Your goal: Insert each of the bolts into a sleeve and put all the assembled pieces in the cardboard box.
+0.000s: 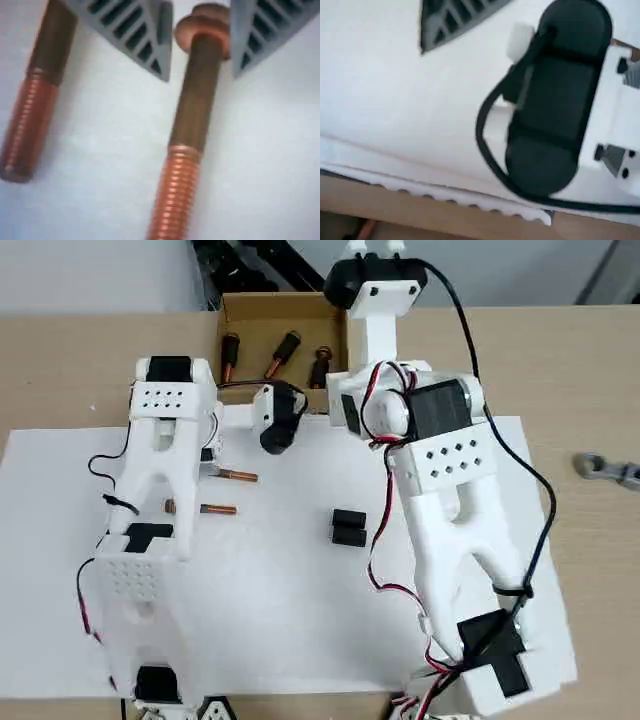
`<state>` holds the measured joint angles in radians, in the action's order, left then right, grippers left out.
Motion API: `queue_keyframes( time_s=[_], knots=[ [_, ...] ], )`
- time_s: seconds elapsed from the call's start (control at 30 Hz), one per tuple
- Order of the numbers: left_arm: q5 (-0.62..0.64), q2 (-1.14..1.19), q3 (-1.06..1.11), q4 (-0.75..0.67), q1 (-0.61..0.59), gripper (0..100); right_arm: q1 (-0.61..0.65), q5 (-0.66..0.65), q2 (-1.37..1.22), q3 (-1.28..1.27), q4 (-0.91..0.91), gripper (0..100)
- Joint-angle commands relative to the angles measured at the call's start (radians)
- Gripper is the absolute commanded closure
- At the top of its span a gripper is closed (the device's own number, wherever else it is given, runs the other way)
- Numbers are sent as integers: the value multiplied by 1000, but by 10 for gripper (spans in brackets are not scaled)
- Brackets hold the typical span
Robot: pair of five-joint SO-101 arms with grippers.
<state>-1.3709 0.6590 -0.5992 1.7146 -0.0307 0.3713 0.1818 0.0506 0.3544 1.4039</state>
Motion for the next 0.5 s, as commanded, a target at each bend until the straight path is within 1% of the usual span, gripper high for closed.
queue_keyframes(
  time_s=[0.0,0.03,0.1,0.17,0.23,0.3,0.4,0.47],
  knots=[
    [117,-18,-71,-25,8,924,1,12,45,5,1,812],
    [190,-18,-96,-23,6,924,1,12,45,5,1,812],
    [390,-15,-154,-26,6,924,1,12,45,5,1,812],
    [647,-11,-225,-20,2,923,1,12,45,5,1,812],
    [942,-12,-271,2,-3,921,1,12,45,5,1,812],
    [1206,-14,-297,34,-3,921,1,12,45,5,-1,812],
    [1551,-18,-282,38,-3,922,1,12,45,5,-1,812],
    [1757,-18,-248,38,-15,922,-1,11,45,5,2,812]
  ],
)
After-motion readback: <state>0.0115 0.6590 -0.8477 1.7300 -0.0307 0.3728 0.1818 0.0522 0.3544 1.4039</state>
